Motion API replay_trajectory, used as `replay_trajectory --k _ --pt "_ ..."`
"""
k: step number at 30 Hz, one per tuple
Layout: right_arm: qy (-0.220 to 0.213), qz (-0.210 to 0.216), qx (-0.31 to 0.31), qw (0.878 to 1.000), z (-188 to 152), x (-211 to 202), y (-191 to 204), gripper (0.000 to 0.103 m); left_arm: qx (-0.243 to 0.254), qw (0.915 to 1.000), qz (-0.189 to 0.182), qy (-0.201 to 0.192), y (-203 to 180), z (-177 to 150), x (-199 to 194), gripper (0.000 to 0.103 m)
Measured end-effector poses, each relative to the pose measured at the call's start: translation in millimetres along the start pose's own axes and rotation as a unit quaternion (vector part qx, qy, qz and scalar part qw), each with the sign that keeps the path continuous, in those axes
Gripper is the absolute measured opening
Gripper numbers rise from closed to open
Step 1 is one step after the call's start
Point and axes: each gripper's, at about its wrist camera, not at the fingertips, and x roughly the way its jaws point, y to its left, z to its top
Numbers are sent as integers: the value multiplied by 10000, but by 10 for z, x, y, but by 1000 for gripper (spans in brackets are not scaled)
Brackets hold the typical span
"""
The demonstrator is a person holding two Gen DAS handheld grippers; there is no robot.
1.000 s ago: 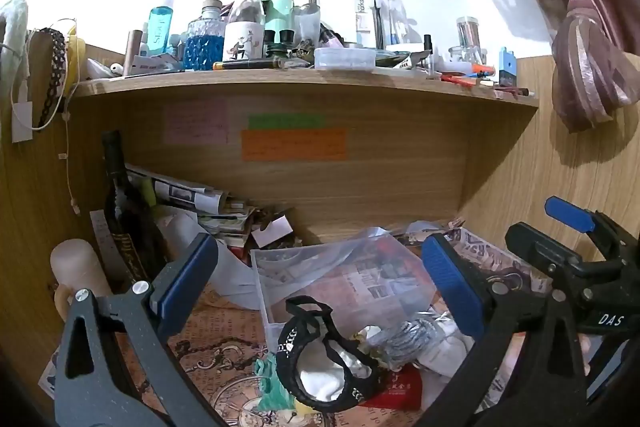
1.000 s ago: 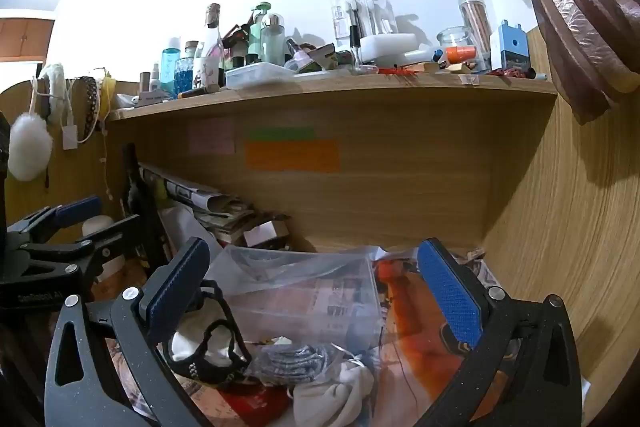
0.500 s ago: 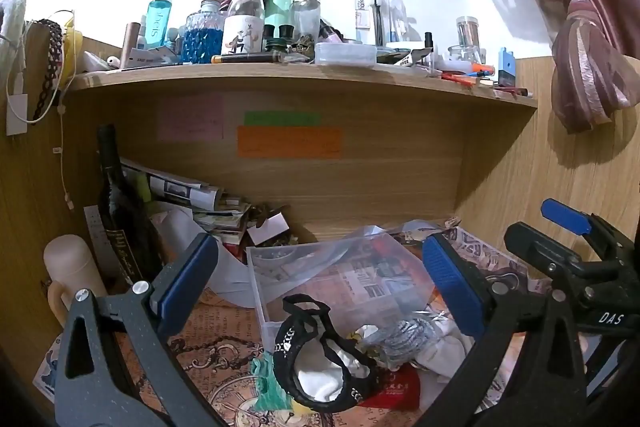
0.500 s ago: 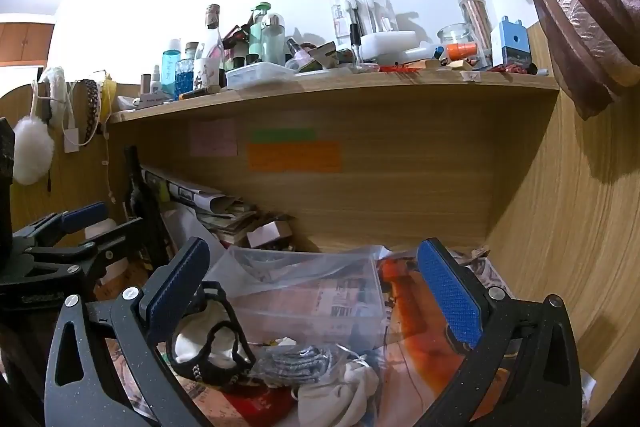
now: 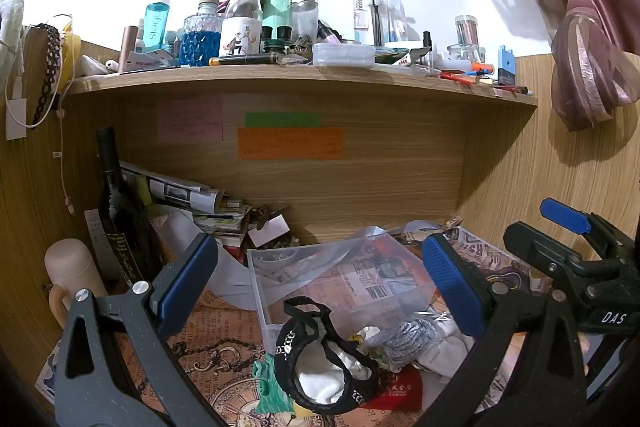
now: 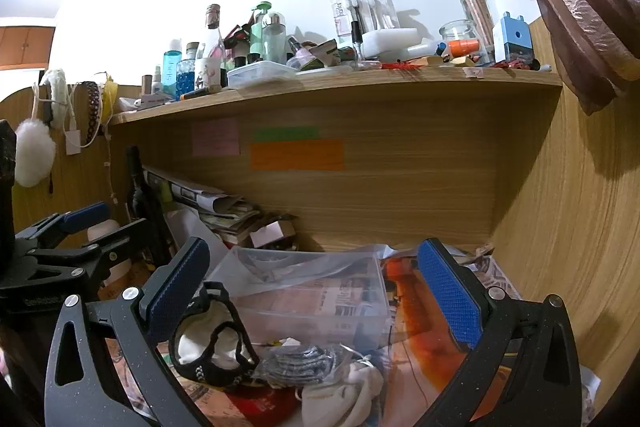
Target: Organize soft objects
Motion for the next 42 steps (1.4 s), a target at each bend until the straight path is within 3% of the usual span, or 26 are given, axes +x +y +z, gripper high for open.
replay_trajectory --k 42 --pt "9 39 16 10000 17 1 76 103 39 10000 5 -11 -59 5 5 103"
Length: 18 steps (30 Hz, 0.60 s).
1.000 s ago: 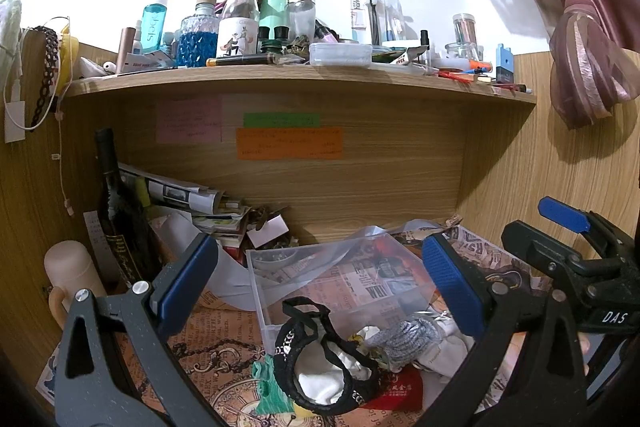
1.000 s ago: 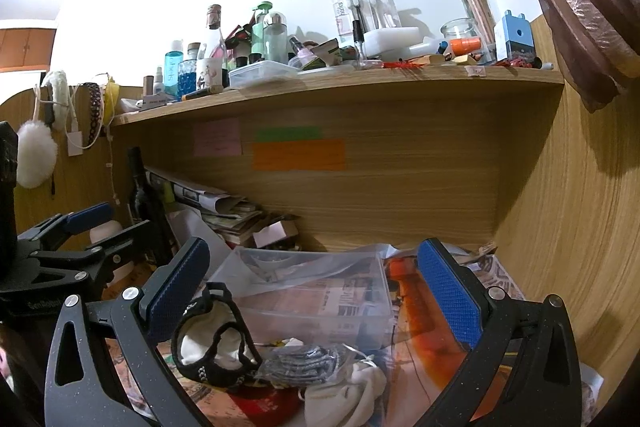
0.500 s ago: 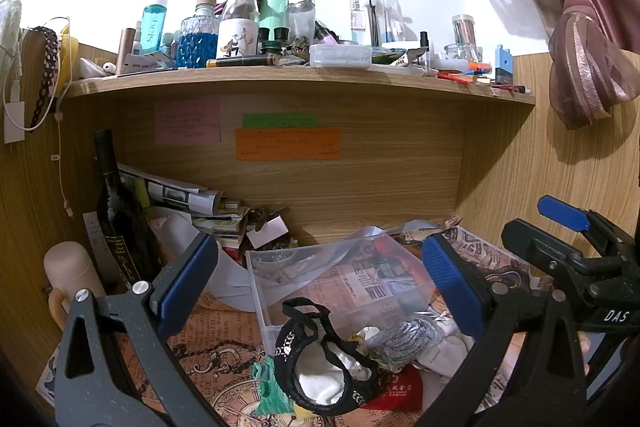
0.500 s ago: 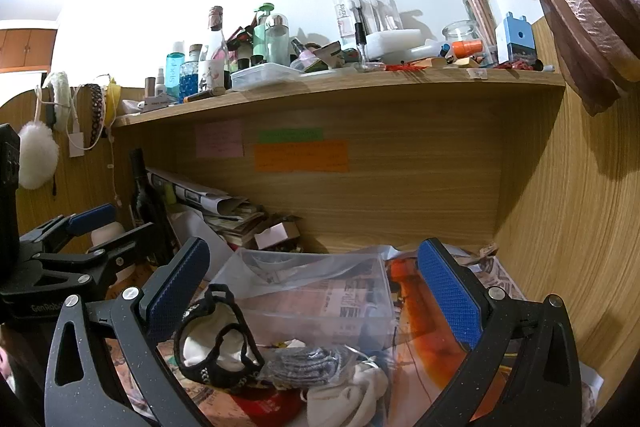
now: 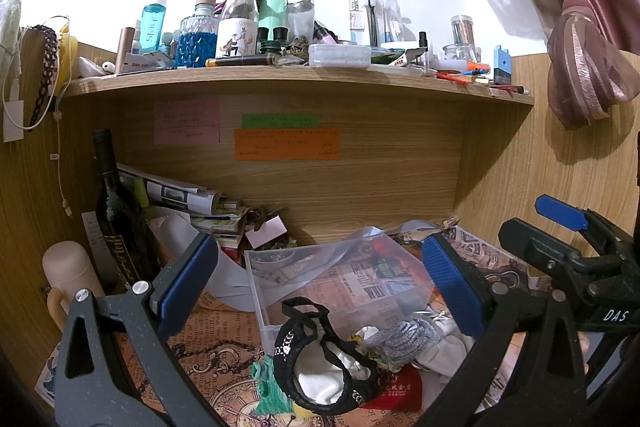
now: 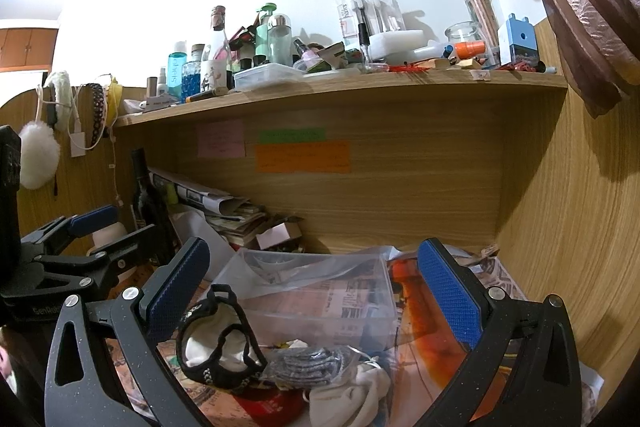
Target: Organize soft objects
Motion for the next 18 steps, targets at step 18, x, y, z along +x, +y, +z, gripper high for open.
replay_trajectory --k 18 --pt "149 -101 53 9998 -86 78 -92 103 -16 9998 -112 185 17 -84 86 103"
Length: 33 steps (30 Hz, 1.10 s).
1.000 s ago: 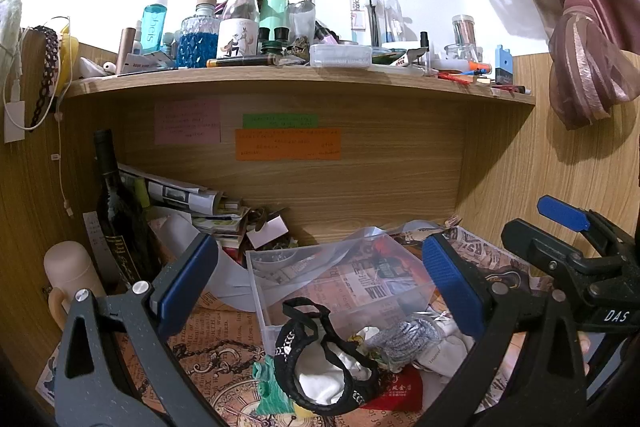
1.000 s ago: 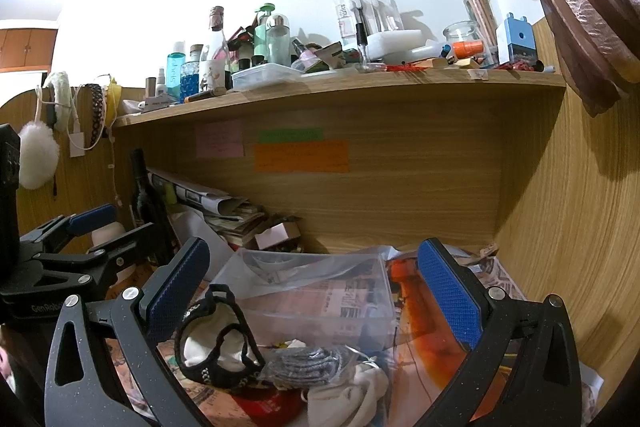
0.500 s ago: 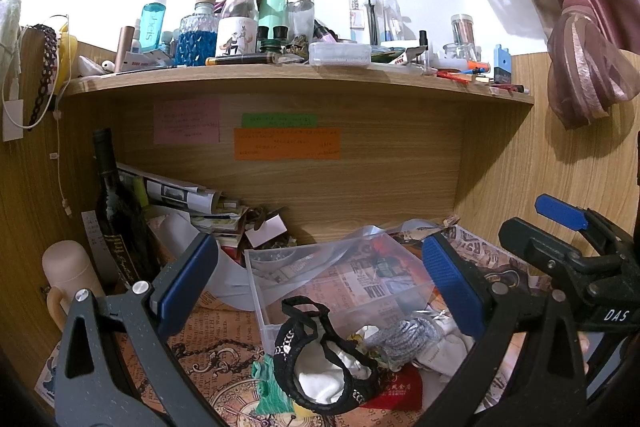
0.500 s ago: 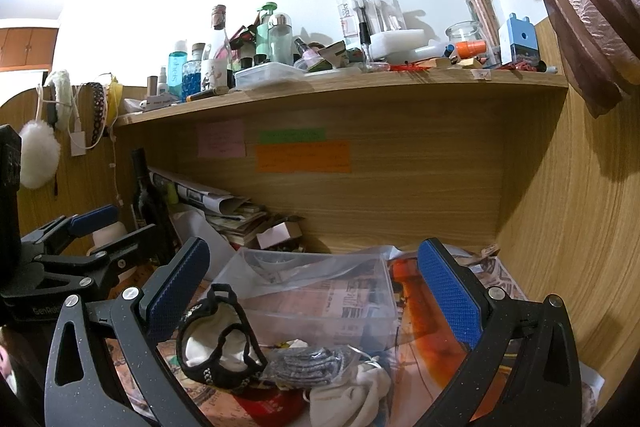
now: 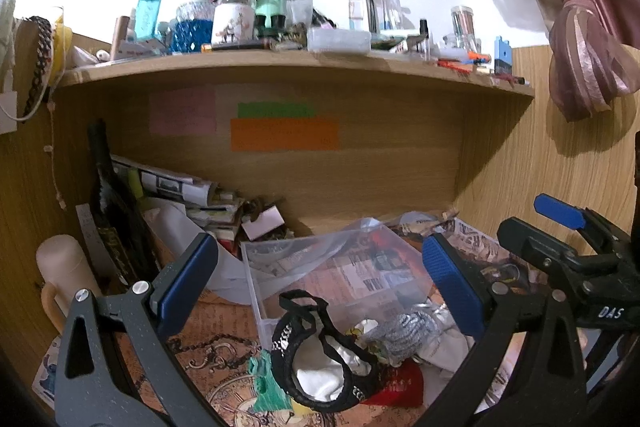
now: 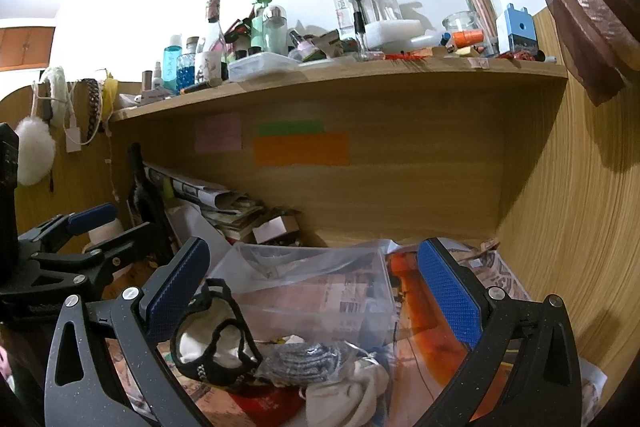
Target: Organize soft objects
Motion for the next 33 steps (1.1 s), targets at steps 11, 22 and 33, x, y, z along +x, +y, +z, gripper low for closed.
replay_trajectory --k 11,22,33 --pt "930 -207 55 9954 -417 279 -284 103 16 9959 -76 901 91 -443 373 103" --pt "2050 -168 416 9777 -956 551 -556 99 -546 9822 65 1795 414 -848 835 72" --pt "2631 229 714 9618 -1171 751 -619 30 -630 9771 -290 2013 401 -936 938 20"
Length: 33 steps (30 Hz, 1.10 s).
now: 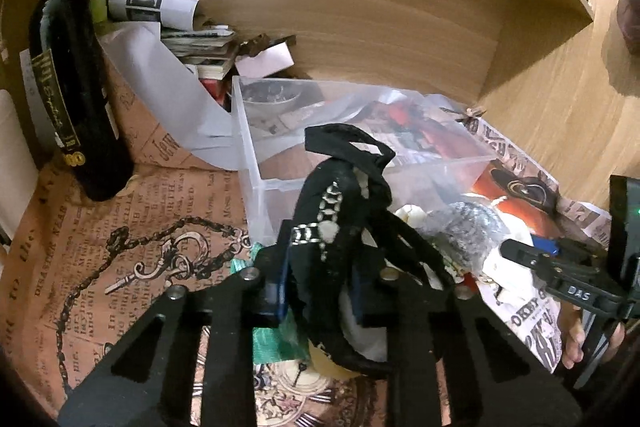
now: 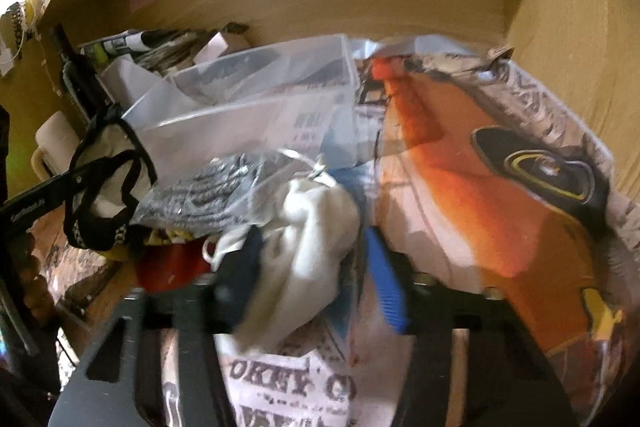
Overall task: Organize soft objects
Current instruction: 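Grasp the black goggles with the left tool while the right tool grasps the white sock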
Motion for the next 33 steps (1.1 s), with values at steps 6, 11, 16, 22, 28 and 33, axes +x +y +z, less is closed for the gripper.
replay_trajectory --k 6,11,16,22,28,33 --pt "-339 -55 3 9994 44 -115 24 13 50 9997 -121 -192 -49 61 -144 18" --pt "-835 -178 -62 9963 164 -321 52 12 197 9987 -95 -461 -119 165 -305 17" --pt "-1276 -285 -133 9913 327 -528 76 12 257 9964 -146 -789 -150 344 -482 17" --pt "-1788 -180 -178 9836 535 -737 136 12 302 9924 -135 -1187 -184 579 -654 17" --pt "-2155 -14 -296 9761 764 -788 230 12 297 9884 -44 -1487 -170 852 -665 17" --pt "-2244 136 -392 9736 942 -679 344 12 251 9886 102 -1481 -111 1068 -476 17"
